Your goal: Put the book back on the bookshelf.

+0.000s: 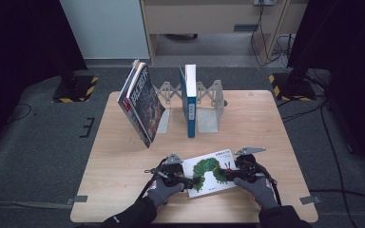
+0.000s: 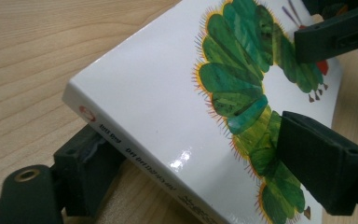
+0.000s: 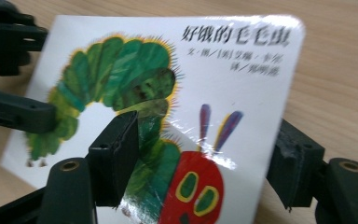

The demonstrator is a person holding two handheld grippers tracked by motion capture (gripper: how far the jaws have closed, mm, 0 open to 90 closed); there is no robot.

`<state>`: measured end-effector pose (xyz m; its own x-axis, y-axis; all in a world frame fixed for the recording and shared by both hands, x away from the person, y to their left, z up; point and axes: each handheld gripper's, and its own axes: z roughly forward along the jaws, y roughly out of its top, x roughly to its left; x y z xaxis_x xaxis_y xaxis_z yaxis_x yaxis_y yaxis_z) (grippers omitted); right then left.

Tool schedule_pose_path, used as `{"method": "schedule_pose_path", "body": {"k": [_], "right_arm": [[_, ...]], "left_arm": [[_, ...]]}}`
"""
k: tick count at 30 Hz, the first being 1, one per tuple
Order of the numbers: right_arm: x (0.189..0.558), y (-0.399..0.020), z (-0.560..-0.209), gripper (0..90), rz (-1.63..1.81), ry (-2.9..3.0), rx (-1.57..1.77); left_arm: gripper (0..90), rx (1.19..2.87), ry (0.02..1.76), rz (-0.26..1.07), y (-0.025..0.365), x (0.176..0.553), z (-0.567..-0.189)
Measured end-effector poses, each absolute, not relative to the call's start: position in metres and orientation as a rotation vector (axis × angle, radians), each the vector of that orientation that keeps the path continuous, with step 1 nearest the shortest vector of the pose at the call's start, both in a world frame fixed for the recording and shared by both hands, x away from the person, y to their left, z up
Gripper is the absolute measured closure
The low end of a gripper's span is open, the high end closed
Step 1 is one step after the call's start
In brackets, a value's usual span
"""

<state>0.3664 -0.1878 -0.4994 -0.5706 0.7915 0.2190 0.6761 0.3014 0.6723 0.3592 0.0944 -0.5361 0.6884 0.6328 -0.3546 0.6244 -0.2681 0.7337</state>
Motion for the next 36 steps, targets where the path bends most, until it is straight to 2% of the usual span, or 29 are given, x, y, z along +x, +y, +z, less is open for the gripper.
{"method": "schedule_pose_path", "body": {"k": [15,30,36], "right_arm": [[0.371,-0.196,-0.511,33.6,1.056,2.409,1.491],[0.37,-0.189,-0.512,34.2,1.089,2.413,1.469],[0.369,-0.188,-0.509,38.6,1.115,2.407,1.446]], "left_arm": [[18.9,1.97,0.969,0.024,0.095,0.359,-0.536],[19.5,1.94,0.982,-0.039,0.1,0.362,-0.536],[19.9,1.944,0.968,-0.069,0.099,0.361,-0.535]]}}
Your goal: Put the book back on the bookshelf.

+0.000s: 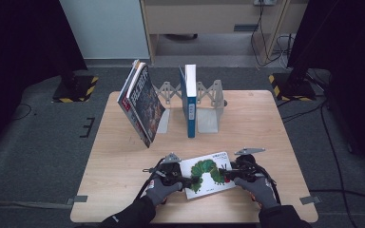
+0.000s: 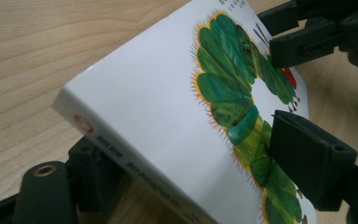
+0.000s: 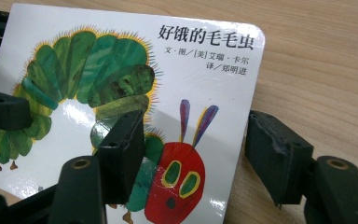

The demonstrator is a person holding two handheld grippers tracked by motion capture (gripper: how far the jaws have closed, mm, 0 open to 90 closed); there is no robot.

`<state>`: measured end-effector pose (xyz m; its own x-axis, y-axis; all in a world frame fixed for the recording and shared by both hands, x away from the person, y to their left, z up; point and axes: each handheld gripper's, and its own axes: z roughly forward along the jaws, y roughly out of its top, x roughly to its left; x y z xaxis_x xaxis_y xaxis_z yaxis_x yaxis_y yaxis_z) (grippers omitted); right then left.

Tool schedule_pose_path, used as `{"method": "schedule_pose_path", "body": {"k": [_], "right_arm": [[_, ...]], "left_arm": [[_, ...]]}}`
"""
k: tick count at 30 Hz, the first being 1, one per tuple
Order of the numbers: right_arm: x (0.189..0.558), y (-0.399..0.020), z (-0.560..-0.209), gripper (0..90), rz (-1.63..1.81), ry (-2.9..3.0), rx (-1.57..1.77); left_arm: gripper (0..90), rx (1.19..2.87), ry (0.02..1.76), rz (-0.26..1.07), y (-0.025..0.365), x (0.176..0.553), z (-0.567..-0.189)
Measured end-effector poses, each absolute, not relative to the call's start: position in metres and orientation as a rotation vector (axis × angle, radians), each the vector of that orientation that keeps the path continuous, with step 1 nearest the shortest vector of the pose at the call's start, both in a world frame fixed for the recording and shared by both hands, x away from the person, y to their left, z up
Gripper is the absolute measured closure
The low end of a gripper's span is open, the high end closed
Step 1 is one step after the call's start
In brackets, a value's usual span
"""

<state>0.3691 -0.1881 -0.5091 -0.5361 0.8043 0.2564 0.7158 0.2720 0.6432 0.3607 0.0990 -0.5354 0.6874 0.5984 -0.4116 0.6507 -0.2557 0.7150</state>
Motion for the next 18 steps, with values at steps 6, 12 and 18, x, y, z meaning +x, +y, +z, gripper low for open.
{"method": "schedule_pose_path", "body": {"k": [6,12,18], "right_arm": [[0.3684,-0.1865,-0.5078,40.1,1.146,2.416,1.449],[0.3692,-0.1875,-0.507,38.7,1.159,2.416,1.46],[0.3694,-0.1891,-0.507,39.2,1.177,2.417,1.484]], "left_arm": [[22.7,1.942,0.968,-0.08,0.097,0.358,-0.5335],[27.9,1.939,0.975,-0.079,0.0989,0.3581,-0.5306],[31.3,1.933,0.974,-0.088,0.1007,0.3581,-0.5279]]}}
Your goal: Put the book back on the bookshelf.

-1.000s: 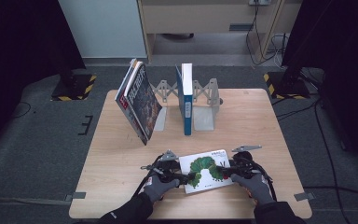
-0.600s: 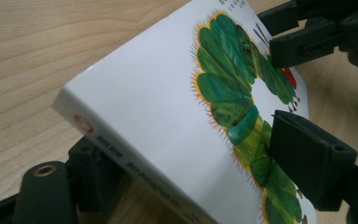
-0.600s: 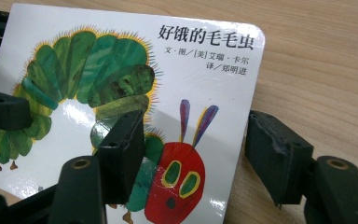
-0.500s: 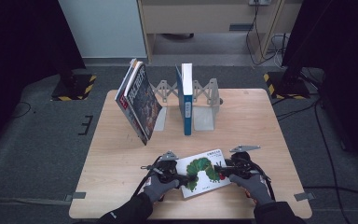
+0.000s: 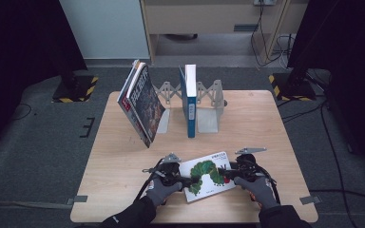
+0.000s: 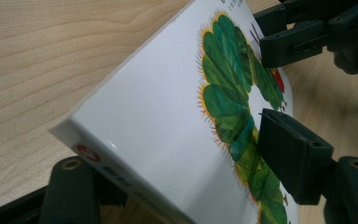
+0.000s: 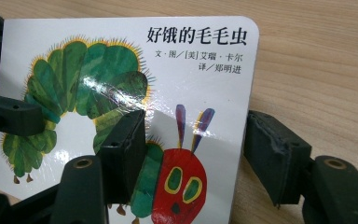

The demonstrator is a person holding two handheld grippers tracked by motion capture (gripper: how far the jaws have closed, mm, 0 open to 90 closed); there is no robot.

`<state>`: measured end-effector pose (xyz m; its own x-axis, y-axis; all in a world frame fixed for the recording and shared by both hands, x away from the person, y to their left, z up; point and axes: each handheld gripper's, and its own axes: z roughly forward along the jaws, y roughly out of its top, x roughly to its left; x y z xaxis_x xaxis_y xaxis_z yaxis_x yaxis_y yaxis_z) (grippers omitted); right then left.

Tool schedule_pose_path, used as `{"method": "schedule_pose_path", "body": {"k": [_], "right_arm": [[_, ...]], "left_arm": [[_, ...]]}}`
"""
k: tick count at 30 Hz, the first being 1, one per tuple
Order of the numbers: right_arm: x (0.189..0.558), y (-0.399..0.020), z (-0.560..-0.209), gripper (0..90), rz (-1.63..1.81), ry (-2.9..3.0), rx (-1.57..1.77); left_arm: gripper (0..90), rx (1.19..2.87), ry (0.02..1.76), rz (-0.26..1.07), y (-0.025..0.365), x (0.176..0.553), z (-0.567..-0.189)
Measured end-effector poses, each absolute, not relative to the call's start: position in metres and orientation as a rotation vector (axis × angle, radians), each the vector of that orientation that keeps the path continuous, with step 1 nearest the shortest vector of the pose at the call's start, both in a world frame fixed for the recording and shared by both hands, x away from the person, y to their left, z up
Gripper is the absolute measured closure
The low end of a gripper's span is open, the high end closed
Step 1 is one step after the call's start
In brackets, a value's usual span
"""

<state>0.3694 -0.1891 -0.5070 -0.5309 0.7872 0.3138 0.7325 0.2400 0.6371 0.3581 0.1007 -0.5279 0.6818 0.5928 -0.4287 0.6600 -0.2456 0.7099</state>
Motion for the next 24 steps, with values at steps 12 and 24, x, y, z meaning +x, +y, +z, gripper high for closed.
{"method": "schedule_pose_path", "body": {"k": [12,24], "right_arm": [[0.368,-0.193,-0.497,41.5,1.273,2.335,1.413],[0.367,-0.193,-0.494,40.3,1.338,2.325,1.371]], "left_arm": [[53.1,1.885,0.902,-0.096,0.105,0.354,-0.511],[57.9,1.906,0.848,-0.144,0.093,0.347,-0.513]]}}
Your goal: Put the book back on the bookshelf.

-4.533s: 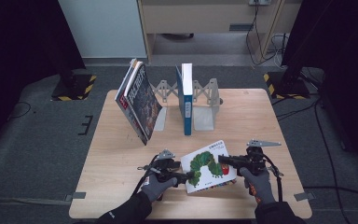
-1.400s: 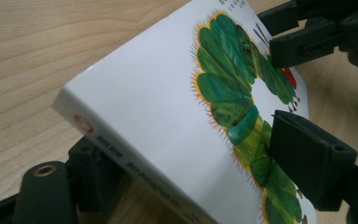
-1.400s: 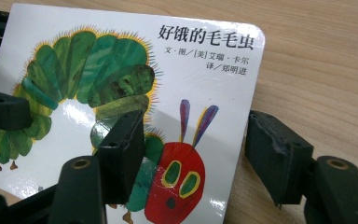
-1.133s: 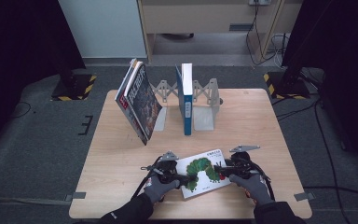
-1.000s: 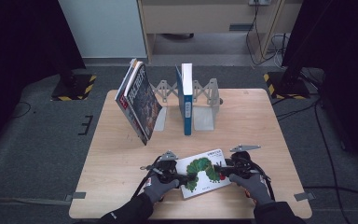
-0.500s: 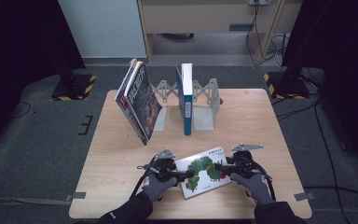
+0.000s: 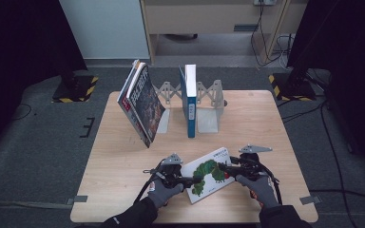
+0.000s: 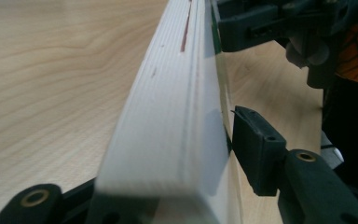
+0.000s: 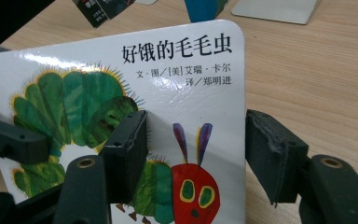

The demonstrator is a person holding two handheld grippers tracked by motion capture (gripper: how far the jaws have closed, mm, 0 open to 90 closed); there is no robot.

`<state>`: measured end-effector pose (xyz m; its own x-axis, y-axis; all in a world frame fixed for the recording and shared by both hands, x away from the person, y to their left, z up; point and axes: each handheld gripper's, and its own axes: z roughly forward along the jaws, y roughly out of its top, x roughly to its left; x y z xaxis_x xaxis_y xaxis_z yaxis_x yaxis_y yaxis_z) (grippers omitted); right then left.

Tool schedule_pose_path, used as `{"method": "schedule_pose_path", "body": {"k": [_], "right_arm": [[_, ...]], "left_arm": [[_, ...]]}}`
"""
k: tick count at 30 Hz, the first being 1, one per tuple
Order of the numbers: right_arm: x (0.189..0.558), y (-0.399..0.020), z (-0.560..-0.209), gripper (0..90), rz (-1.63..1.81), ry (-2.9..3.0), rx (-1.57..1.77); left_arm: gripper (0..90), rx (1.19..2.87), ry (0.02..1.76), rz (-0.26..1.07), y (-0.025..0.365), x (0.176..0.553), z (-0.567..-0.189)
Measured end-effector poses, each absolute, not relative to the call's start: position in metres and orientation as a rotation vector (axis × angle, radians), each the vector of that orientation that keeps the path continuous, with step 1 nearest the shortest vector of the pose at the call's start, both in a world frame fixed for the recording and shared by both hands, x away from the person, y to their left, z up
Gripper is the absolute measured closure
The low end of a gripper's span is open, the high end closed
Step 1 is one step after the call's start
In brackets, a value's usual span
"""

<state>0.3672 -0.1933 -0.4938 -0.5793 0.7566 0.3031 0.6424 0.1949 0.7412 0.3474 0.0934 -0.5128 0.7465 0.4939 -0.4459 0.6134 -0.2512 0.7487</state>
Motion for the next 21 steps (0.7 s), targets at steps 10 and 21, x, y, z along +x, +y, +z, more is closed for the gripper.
{"method": "schedule_pose_path", "body": {"k": [10,21], "right_arm": [[0.366,-0.193,-0.491,36.7,1.387,2.302,1.368],[0.367,-0.196,-0.49,32.9,1.345,2.285,1.36]], "left_arm": [[71.9,1.905,0.88,-0.195,0.093,0.345,-0.506],[74.8,1.9,0.883,-0.154,0.096,0.345,-0.496]]}}
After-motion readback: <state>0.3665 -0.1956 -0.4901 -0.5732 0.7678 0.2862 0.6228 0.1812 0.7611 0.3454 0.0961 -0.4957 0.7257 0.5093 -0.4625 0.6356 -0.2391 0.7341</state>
